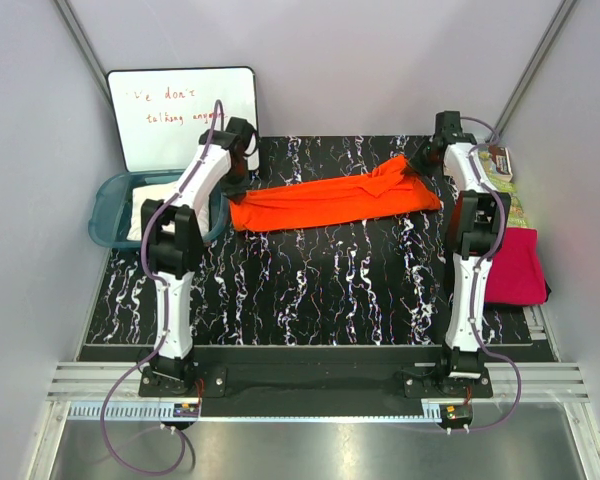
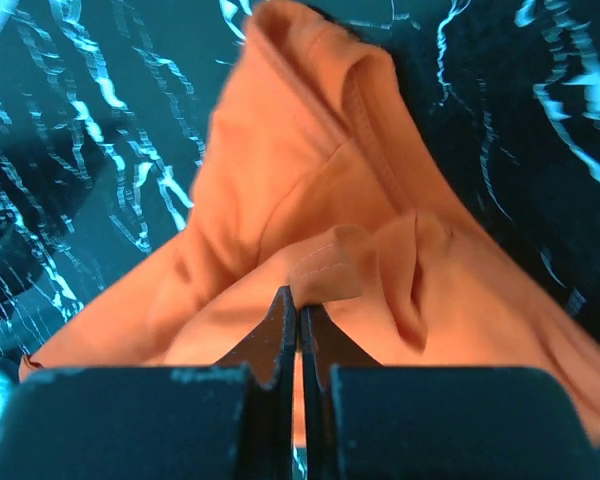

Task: Fold and stack the t-shirts
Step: Grap the side of the flattened tshirt closest away from the robot with both arms, then fold the other side of the tshirt into a rectangle

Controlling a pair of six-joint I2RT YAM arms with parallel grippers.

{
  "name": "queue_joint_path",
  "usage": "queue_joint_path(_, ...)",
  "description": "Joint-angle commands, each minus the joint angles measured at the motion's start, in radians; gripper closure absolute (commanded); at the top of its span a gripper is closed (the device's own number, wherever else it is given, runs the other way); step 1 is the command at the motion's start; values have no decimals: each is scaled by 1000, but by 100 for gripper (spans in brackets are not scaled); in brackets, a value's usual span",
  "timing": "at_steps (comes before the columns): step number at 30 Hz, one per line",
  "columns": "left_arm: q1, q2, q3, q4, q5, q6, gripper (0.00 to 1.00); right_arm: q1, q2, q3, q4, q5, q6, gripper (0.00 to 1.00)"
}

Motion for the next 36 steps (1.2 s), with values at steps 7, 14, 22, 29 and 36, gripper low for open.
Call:
queue_joint_path(7,6,-82,-15,16,16,5,100,9,-171,-36,-52,-45,-31,100)
queue_joint_path(14,-3,-208,-141,59,30,7,100,9,-518,-328,-48,-23,-59,100)
queue_joint_path(22,-18,-319,-282,77,27,27,100,9,-819,-659,-94,-57,-22,100)
queue_joint_path(29,-55,-443,-428,81,42,18,100,9,-1017,-881,-229,-72,-13,100)
queue_joint_path(36,-92,-520,-586,90,51,7,100,9,-1149,-1001,-422,-97,-5,100)
